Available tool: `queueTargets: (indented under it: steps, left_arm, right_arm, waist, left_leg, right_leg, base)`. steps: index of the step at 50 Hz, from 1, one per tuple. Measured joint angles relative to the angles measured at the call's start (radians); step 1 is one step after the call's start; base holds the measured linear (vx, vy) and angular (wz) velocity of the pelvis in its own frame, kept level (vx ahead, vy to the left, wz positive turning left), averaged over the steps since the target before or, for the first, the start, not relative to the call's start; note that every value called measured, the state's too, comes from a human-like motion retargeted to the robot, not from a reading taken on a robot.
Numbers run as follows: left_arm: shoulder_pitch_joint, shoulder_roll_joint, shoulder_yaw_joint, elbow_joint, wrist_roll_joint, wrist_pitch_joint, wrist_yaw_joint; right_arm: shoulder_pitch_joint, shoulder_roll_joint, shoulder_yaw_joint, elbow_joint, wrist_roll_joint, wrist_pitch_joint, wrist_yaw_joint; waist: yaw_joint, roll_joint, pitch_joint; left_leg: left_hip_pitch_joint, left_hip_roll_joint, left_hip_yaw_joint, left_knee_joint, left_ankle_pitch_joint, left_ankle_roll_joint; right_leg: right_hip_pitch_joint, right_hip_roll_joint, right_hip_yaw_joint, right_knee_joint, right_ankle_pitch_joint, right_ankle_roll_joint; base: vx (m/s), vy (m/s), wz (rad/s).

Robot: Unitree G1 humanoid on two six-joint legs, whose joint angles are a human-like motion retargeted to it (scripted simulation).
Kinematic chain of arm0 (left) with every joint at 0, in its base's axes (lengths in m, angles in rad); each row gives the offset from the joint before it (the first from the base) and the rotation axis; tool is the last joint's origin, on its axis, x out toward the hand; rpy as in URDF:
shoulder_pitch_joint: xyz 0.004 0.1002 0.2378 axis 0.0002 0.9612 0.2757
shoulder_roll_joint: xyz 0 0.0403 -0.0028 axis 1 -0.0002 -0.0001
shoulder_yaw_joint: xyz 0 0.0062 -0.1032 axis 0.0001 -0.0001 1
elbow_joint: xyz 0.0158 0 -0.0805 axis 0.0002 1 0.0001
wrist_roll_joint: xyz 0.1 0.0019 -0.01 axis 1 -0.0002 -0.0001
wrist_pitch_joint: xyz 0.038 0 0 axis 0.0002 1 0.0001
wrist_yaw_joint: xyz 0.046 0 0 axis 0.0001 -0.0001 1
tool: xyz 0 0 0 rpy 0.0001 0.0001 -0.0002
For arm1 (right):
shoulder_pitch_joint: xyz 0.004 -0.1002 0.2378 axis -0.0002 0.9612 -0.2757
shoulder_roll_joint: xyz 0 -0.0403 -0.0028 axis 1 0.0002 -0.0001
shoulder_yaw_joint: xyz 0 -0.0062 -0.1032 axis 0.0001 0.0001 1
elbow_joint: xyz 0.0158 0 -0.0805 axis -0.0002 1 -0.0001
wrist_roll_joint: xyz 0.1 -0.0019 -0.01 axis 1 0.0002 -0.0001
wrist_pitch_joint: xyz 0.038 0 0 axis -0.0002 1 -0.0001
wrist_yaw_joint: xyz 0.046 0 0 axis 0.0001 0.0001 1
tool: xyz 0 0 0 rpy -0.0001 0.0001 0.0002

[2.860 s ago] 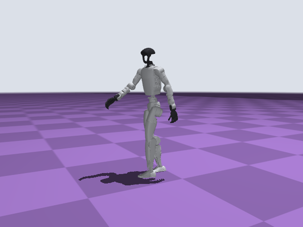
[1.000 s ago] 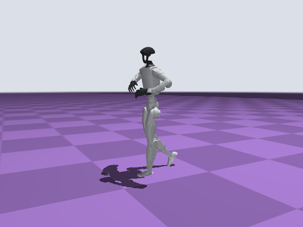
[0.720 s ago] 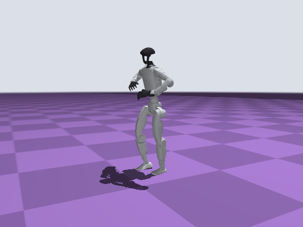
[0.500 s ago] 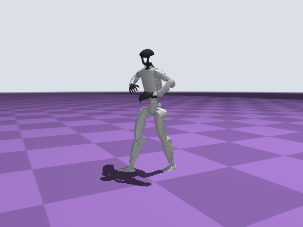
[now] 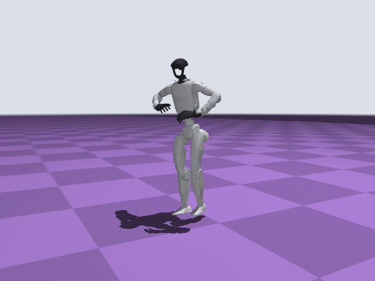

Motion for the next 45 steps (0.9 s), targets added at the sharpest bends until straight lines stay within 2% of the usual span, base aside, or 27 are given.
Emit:
queueTargets:
  steps: [3,6,10,12,14,17,19,22,25,29,33,38,41,45]
  left_arm:
    - [-0.004,0.006,0.006,-0.007,-0.030,-0.004,0.008]
    - [-0.007,0.006,0.006,-0.011,-0.053,-0.018,-0.003]
    - [0.009,0.004,-0.006,-0.016,-0.050,-0.030,-0.020]
    - [0.010,-0.002,-0.004,-0.014,-0.049,-0.038,-0.032]
    - [-0.007,-0.012,0.007,-0.002,-0.056,-0.050,-0.050]
    - [-0.006,-0.024,0.023,0.008,-0.067,-0.066,-0.065]
    - [0.007,-0.032,0.033,0.010,-0.067,-0.082,-0.073]
    - [0.029,-0.036,0.039,0.011,-0.061,-0.099,-0.080]
    - [0.034,-0.021,0.032,0.002,-0.069,-0.077,-0.058]
    - [0.025,0.000,0.021,-0.008,-0.065,-0.043,-0.032]
    - [0.028,0.002,0.016,-0.009,-0.060,-0.024,-0.019]
    - [0.024,-0.008,0.012,-0.009,-0.064,-0.022,-0.002]
    - [0.021,-0.011,0.008,-0.010,-0.067,-0.033,0.012]
    - [0.015,-0.007,0.004,-0.013,-0.075,-0.042,0.032]
  right_arm:
    - [-0.010,0.009,0.000,0.014,-0.013,0.003,-0.004]
    - [-0.014,0.014,0.001,0.024,-0.008,-0.008,-0.010]
    - [0.006,0.023,0.013,0.029,0.003,-0.022,-0.019]
    - [0.004,0.024,0.019,0.033,0.012,-0.032,-0.022]
    - [-0.023,0.023,0.025,0.046,0.025,-0.045,-0.022]
    - [-0.042,0.024,0.036,0.060,0.037,-0.066,-0.013]
    - [-0.038,0.026,0.041,0.065,0.037,-0.087,0.000]
    - [-0.022,0.033,0.046,0.070,0.014,-0.105,0.018]
    - [-0.004,0.032,0.041,0.063,0.022,-0.086,0.015]
    - [0.005,0.023,0.022,0.046,0.039,-0.067,-0.006]
    - [0.007,0.012,-0.001,0.034,0.015,-0.056,-0.033]
    - [0.003,-0.001,-0.008,0.026,-0.003,-0.053,-0.064]
    - [0.002,-0.006,0.004,0.024,-0.006,-0.054,-0.071]
    - [-0.003,-0.013,0.018,0.019,-0.016,-0.039,-0.070]
  waist:
    - [0.034,0.051,0.019]
    - [0.041,0.098,0.040]
    - [0.020,0.117,0.034]
    - [0.017,0.116,0.028]
    - [0.020,0.121,0.029]
    - [0.020,0.130,0.021]
    - [0.024,0.145,0.008]
    - [0.037,0.167,-0.035]
    - [0.036,0.171,-0.063]
    - [0.013,0.183,-0.068]
    - [-0.018,0.196,-0.059]
    - [-0.058,0.186,-0.030]
    - [-0.076,0.157,-0.007]
    - [-0.099,0.102,0.039]
  left_leg:
    - [0.046,0.044,0.075,-0.286,0.108,-0.054]
    - [0.084,0.071,0.203,-0.499,0.166,-0.129]
    - [0.090,0.081,0.450,-0.583,0.099,-0.230]
    - [0.102,0.085,0.524,-0.583,0.071,-0.257]
    - [0.120,0.094,0.523,-0.583,0.076,-0.264]
    - [0.167,0.111,0.454,-0.583,0.098,-0.254]
    - [0.209,0.133,0.412,-0.583,0.091,-0.238]
    - [0.246,0.168,0.359,-0.583,0.063,-0.200]
    - [0.266,0.166,0.286,-0.573,0.039,-0.183]
    - [0.277,0.148,0.158,-0.518,-0.003,-0.184]
    - [0.302,0.113,0.007,-0.475,-0.035,-0.168]
    - [0.352,0.049,-0.209,-0.439,-0.057,-0.152]
    - [0.394,-0.001,-0.336,-0.429,-0.061,-0.152]
    - [0.469,-0.072,-0.505,-0.428,-0.059,-0.152]
  right_leg:
    - [0.047,0.075,-0.008,0.008,-0.038,-0.011]
    - [0.114,0.140,-0.034,0.014,-0.081,-0.018]
    - [0.194,0.181,-0.087,0.024,-0.129,-0.013]
    - [0.226,0.194,-0.090,0.024,-0.134,-0.013]
    - [0.254,0.214,-0.084,0.026,-0.125,-0.022]
    - [0.286,0.236,-0.084,0.088,-0.093,-0.054]
    - [0.265,0.244,-0.094,0.216,-0.034,-0.083]
    - [0.102,0.226,-0.100,0.582,0.094,-0.103]
    - [-0.081,0.199,-0.068,0.887,0.187,-0.103]
    - [-0.234,0.176,-0.014,1.027,0.117,-0.152]
    - [-0.299,0.152,0.032,0.942,0.037,-0.197]
    - [-0.291,0.137,0.095,0.654,-0.018,-0.195]
    - [-0.257,0.140,0.170,0.429,0.017,-0.157]
    - [-0.197,0.115,0.248,0.133,0.140,-0.087]
  base:
    - [0.47,-0.04,-0.23]
    - [0.49,-0.01,0.16]
    - [0.52,0.01,0.59]
    - [0.54,0.02,0.39]
    - [0.56,0.04,0.24]
    - [0.59,0.08,0.35]
    - [0.59,0.12,0.41]
    - [0.52,0.15,0.47]
    - [0.46,0.16,0.98]
    - [0.41,0.15,1.59]
    - [0.38,0.11,2.04]
    - [0.37,0.04,2.32]
    - [0.35,-0.02,2.32]
    - [0.37,-0.06,2.23]
